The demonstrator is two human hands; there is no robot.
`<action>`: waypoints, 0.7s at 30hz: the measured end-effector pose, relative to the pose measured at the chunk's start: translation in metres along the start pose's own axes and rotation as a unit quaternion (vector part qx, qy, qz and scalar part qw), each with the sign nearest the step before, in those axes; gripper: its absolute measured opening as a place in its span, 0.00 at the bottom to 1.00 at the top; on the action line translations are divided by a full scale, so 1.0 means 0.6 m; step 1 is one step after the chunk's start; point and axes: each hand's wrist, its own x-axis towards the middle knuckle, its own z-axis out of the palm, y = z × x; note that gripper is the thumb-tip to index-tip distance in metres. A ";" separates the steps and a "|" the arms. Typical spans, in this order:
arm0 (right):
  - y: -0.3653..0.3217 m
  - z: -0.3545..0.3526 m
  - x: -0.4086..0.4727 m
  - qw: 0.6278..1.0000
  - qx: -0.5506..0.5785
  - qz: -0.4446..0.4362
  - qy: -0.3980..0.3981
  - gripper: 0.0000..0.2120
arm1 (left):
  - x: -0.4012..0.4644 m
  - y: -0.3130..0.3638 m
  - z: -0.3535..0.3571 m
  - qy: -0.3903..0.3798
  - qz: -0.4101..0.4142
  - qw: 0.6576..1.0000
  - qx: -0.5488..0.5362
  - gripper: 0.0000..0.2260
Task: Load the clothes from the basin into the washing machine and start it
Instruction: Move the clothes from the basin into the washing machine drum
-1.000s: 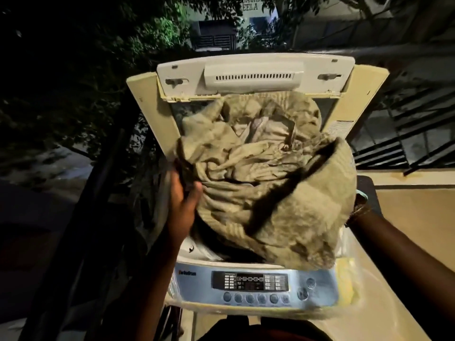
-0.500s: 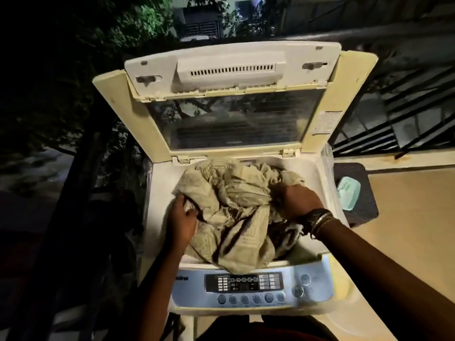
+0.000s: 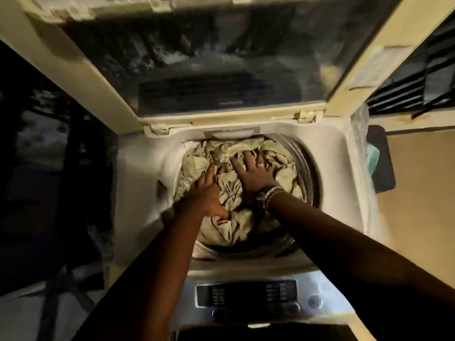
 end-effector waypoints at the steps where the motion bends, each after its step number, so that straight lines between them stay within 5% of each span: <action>1: 0.011 0.017 0.030 0.999 0.025 0.017 -0.012 0.58 | 0.032 -0.004 0.013 -0.004 -0.012 1.000 -0.003 0.62; 4: 0.057 0.080 0.102 0.996 0.061 0.055 -0.027 0.60 | 0.115 -0.011 0.050 -0.019 -0.039 0.999 0.020 0.56; 9: 0.088 0.140 0.179 0.997 0.053 0.055 0.007 0.45 | 0.200 -0.009 0.097 -0.026 -0.076 0.995 0.058 0.42; 14: 0.108 0.235 0.274 0.998 -0.001 0.053 -0.025 0.37 | 0.311 -0.043 0.217 -0.004 -0.097 0.991 0.093 0.43; 21: 0.126 0.267 0.315 0.998 0.022 0.059 -0.026 0.42 | 0.364 -0.044 0.234 -0.033 -0.111 0.981 0.157 0.54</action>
